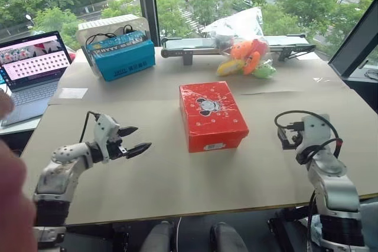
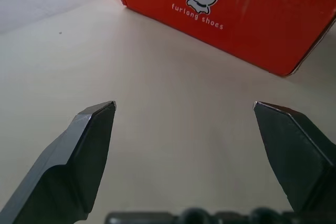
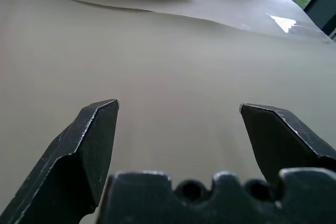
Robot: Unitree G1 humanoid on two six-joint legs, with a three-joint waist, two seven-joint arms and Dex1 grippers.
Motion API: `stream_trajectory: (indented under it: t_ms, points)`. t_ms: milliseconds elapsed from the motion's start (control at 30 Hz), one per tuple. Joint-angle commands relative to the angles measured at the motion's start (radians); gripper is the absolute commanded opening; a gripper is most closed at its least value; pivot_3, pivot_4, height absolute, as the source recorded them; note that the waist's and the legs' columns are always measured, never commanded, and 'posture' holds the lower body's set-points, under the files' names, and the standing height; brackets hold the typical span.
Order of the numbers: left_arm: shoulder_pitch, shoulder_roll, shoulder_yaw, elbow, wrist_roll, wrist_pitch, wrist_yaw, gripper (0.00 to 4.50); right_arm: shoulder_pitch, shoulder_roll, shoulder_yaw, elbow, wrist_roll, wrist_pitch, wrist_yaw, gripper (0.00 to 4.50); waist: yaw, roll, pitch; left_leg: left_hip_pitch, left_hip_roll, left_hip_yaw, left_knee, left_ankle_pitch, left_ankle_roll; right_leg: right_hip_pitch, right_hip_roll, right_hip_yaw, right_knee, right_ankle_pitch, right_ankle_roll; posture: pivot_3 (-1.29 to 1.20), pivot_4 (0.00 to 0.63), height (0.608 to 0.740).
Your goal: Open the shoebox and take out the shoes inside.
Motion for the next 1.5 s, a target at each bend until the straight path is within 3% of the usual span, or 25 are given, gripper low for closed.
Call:
stream_trajectory:
  t_ms: [33,267,567,800,933,1067,1400,1500]
  points:
    - [-0.039,0.065,0.009,-0.036,-0.034,0.002,-0.1,4.5,-0.046,-0.153,0.039,-0.001,0.018,0.108,0.164,4.38,0.001,0.0,0.0,0.0,0.0,0.0,0.0,0.0,0.0,0.0,0.0,0.0,-0.001,0.0,0.0,0.0,0.15,0.74]
    - [-0.07,0.079,-0.036,-0.007,-0.006,-0.038,-0.179,4.5,-0.047,-0.357,0.139,0.005,0.088,0.205,0.457,4.38,0.005,0.0,0.0,0.0,0.0,0.0,-0.001,0.0,0.001,0.001,-0.001,-0.001,-0.001,0.002,0.003,0.0,0.15,0.74]
    - [0.015,0.08,-0.007,-0.088,-0.042,0.001,-0.168,4.5,-0.118,-0.294,0.168,0.181,0.091,0.116,0.485,4.38,0.001,-0.001,0.0,-0.001,0.0,0.0,-0.001,-0.002,-0.002,0.0,-0.002,-0.001,-0.002,0.002,0.005,0.0,0.15,0.74]
    - [0.071,0.113,0.005,-0.138,-0.046,0.031,-0.175,4.5,-0.227,-0.195,0.178,0.18,0.141,0.137,0.496,4.38,0.0,0.0,0.0,-0.001,0.0,0.0,0.0,-0.002,-0.003,0.0,-0.002,0.0,-0.002,0.002,0.005,0.0,0.15,0.74]
    - [0.071,0.119,0.004,-0.142,-0.05,0.034,-0.168,4.5,-0.24,-0.204,0.184,0.193,0.135,0.139,0.507,4.38,0.008,0.0,0.001,-0.001,0.0,0.0,-0.001,-0.002,-0.003,0.0,-0.001,-0.001,-0.002,0.003,0.005,0.0,0.15,0.74]
    - [0.058,0.104,0.001,-0.14,-0.051,0.037,-0.146,4.5,-0.237,-0.231,0.206,0.255,0.078,0.082,0.499,3.38,0.018,0.0,0.001,-0.001,0.0,0.0,0.0,-0.003,-0.004,0.0,-0.002,-0.002,-0.002,0.003,0.005,0.0,0.15,0.74]
    - [0.036,0.077,-0.02,-0.141,-0.055,0.05,-0.116,4.5,-0.247,-0.217,0.212,0.284,0.057,0.045,0.508,0.04,0.012,0.0,0.001,-0.001,0.0,0.0,-0.001,-0.002,-0.003,0.0,-0.001,-0.001,-0.002,0.003,0.005,0.0,0.15,0.74]
    - [0.029,0.074,-0.025,-0.137,-0.051,0.049,-0.113,4.5,-0.262,-0.206,0.222,0.308,0.062,0.0,0.536,0.04,0.012,0.0,0.001,-0.001,0.0,0.0,-0.001,-0.003,-0.003,0.0,-0.001,-0.001,-0.002,0.003,0.005,0.0,0.15,0.74]
